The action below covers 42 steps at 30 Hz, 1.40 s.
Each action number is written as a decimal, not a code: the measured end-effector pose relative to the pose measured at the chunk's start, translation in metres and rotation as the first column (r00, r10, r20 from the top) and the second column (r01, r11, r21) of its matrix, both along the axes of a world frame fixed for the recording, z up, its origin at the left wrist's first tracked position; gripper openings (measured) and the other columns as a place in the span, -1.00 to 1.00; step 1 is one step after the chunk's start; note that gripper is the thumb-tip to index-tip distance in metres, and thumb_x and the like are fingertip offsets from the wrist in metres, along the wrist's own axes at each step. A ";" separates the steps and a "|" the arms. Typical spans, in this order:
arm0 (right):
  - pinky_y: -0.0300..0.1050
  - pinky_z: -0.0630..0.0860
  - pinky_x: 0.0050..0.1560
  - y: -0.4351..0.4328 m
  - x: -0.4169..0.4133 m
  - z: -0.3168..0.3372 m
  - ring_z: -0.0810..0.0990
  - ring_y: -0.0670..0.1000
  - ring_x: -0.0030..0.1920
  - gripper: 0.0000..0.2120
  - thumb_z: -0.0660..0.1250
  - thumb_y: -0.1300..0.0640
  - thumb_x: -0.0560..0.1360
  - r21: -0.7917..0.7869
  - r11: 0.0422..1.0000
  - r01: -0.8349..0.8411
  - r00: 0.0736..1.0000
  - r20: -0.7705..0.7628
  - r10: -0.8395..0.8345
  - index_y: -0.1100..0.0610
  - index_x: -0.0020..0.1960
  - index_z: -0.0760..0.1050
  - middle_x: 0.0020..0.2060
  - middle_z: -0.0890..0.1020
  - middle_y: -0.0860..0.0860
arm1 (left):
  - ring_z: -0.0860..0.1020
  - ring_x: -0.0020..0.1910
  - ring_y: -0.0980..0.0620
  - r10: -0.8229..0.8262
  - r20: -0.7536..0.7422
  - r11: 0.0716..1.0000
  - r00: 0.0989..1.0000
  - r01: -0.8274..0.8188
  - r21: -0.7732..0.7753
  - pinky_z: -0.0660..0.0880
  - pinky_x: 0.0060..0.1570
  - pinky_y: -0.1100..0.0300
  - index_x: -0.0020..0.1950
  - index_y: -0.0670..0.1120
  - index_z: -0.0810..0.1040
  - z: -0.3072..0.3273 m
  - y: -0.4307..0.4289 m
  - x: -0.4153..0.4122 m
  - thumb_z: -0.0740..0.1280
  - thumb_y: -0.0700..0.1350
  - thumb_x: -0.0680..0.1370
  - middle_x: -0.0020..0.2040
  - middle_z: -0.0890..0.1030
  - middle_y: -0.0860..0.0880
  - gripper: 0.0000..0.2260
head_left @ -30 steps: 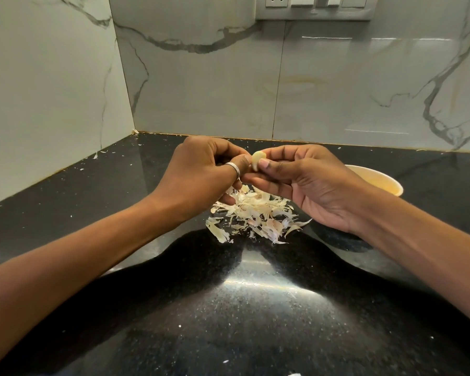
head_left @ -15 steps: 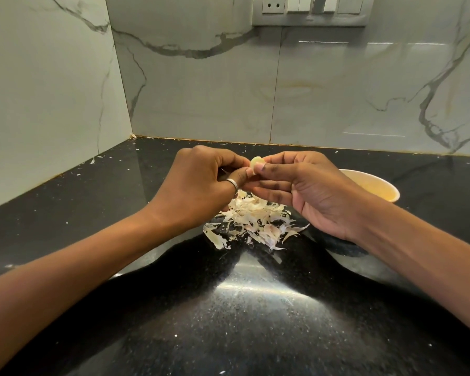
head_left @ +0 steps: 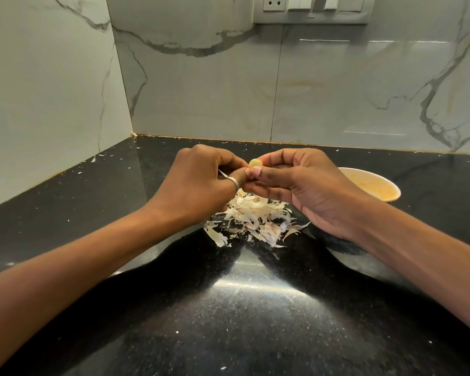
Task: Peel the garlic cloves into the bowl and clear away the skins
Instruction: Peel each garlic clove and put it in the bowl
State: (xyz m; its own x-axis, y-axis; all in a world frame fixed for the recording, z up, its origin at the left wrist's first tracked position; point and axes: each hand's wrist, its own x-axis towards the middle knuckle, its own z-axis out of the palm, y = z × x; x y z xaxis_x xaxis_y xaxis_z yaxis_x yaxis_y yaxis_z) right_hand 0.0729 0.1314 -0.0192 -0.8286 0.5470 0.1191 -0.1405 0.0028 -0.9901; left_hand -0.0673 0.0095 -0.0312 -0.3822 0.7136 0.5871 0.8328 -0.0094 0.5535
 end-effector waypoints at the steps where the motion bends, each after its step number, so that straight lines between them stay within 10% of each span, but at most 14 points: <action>1: -0.11 0.70 -0.02 0.000 0.000 -0.001 0.74 0.17 -0.01 -0.82 0.43 0.40 0.50 0.010 1.000 0.001 1.000 0.005 -0.001 0.36 0.10 0.57 0.04 0.69 0.33 | 0.65 -0.39 0.12 0.011 -0.002 1.000 1.000 -0.011 -0.014 0.64 -0.33 0.08 0.02 -0.03 0.74 0.000 0.000 0.000 0.44 -0.06 0.57 -0.34 0.65 0.12 -0.90; 33: 0.09 0.71 -0.03 0.004 -0.002 -0.004 0.75 0.23 -0.05 -0.79 0.44 0.22 0.56 0.289 0.956 -0.045 0.998 0.056 0.030 0.23 0.17 0.59 -0.07 0.74 0.25 | 0.53 -0.39 0.36 0.055 -0.196 0.998 0.979 -0.053 0.013 0.33 -0.38 0.51 0.02 -0.02 0.72 -0.001 -0.001 0.002 0.44 -0.07 0.55 -0.38 0.51 0.30 -0.90; 42: -0.25 0.61 -0.16 0.010 -0.003 -0.006 0.65 -0.13 -0.24 -0.89 0.49 0.19 0.54 0.491 0.867 0.077 0.994 0.024 -0.102 0.14 0.05 0.71 -0.13 0.74 0.09 | 0.56 -0.36 0.37 0.043 -0.184 0.999 0.982 -0.045 -0.007 0.35 -0.36 0.51 0.01 0.01 0.72 -0.003 -0.001 0.003 0.42 0.04 0.57 -0.34 0.55 0.30 -0.86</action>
State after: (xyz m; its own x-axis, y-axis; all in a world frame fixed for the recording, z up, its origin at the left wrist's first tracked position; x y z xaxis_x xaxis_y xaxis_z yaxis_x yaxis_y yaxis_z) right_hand 0.0700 0.1416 -0.0256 -0.7904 0.5012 0.3523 -0.0689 0.4988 -0.8640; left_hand -0.0648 0.0086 -0.0340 -0.2993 0.7054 0.6425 0.9198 0.0344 0.3908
